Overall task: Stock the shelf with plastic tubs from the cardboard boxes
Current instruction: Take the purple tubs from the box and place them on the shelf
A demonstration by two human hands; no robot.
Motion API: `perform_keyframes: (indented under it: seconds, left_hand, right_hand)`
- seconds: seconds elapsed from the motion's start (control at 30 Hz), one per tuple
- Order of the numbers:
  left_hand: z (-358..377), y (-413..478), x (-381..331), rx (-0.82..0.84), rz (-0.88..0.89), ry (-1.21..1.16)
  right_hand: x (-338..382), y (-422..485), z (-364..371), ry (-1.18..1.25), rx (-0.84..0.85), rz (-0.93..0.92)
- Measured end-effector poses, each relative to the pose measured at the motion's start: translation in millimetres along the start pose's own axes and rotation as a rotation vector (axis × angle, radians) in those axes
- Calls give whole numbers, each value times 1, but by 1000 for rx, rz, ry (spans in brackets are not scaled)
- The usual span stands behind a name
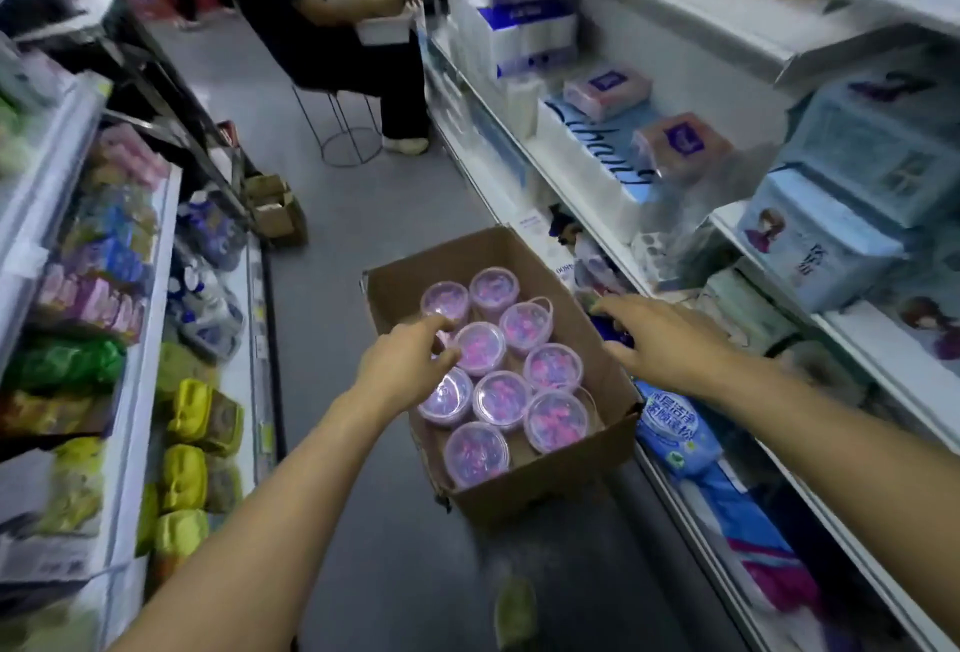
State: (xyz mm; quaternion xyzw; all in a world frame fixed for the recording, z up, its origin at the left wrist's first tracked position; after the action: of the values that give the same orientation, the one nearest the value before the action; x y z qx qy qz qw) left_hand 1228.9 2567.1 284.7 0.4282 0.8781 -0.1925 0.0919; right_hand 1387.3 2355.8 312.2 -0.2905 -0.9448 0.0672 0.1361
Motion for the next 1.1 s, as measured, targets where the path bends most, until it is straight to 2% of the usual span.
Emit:
perform_keyframes:
  seconds: [0.17,0.33,0.43,0.5,0.6,0.73,1.1]
  left_hand:
    - [73,43,38,214,-122,-154]
    - [151,74,66,347,-295,-266]
    - [196,87,82,423,-403,-240]
    - [225,90,91,489,-445,-163]
    - [259,90,102,578,-490,-57]
    - [283,89,106,629,-527,-74]
    - [246,91,96,475,-401,9]
  right_hand:
    - [-19,62,68,72,175,55]
    - [-55,104,166,148,363,119]
    - [-85,125,240,222,478,174]
    - [-81,131,260,286,530,188]
    - [-79,137,281,349,540,265]
    - [-81,141,304,417,543,334]
    - [-89,135,280,615,401,467]
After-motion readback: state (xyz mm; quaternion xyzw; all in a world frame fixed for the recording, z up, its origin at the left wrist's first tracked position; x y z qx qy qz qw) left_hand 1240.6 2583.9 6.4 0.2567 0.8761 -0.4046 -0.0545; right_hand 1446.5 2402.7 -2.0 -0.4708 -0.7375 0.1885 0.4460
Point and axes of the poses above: each hand's wrist, its own y-axis towards the middle knuckle, its own z-axis out of the palm, x = y × z, the point moved 5 cm from there along y, towards the middle knuckle, and after that the axes turned 3 degrees about -z, right-handed, at the moved point
